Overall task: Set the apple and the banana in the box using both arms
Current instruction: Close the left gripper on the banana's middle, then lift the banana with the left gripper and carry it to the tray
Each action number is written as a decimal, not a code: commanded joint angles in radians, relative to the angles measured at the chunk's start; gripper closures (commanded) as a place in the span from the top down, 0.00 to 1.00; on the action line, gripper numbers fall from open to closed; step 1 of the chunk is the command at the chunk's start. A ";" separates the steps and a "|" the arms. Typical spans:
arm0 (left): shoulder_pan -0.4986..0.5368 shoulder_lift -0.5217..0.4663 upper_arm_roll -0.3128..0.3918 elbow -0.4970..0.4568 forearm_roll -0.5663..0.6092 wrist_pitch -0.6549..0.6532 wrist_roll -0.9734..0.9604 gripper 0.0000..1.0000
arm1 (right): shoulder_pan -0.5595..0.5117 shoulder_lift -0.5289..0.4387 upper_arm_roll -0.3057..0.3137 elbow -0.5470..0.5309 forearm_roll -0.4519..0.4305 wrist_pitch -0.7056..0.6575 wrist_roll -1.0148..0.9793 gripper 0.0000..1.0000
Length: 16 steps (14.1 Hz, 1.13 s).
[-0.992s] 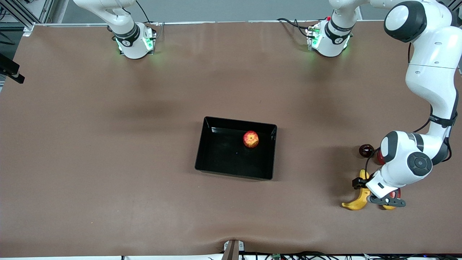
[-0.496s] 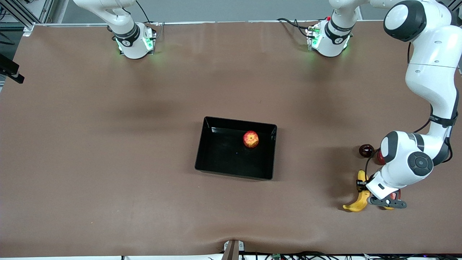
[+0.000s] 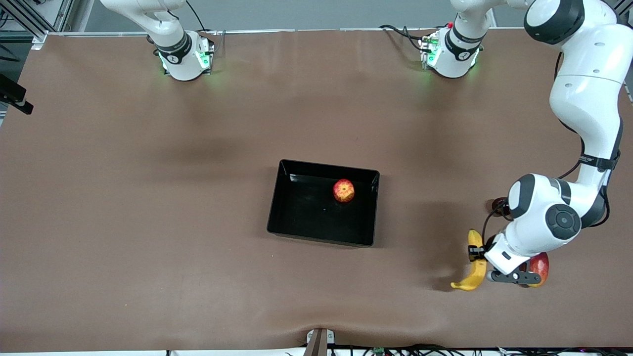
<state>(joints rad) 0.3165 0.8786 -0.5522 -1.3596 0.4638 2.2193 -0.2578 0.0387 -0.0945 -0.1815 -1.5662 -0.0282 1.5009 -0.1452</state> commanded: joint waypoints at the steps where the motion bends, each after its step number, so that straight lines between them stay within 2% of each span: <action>1: -0.039 -0.061 -0.040 -0.006 0.009 -0.099 -0.108 0.00 | 0.000 0.001 -0.001 0.005 -0.015 -0.004 0.001 1.00; 7: -0.056 -0.092 -0.242 -0.007 0.018 -0.246 -0.375 0.00 | -0.002 0.002 -0.001 0.005 -0.015 -0.004 0.001 1.00; 9: -0.057 -0.092 -0.300 -0.010 0.019 -0.253 -0.451 0.00 | -0.003 0.002 -0.003 0.005 -0.013 -0.005 0.001 1.00; 11: -0.094 -0.089 -0.310 -0.015 0.019 -0.265 -0.509 0.00 | -0.002 0.002 -0.003 0.005 -0.013 -0.005 0.001 1.00; 16: -0.259 -0.076 -0.301 -0.007 0.056 -0.259 -0.733 0.00 | -0.005 0.002 -0.003 0.005 -0.013 -0.002 0.001 1.00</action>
<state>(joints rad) 0.0970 0.7987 -0.8472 -1.3820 0.4816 1.9716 -0.9198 0.0380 -0.0945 -0.1857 -1.5665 -0.0282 1.5009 -0.1452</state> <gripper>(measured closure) 0.652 0.000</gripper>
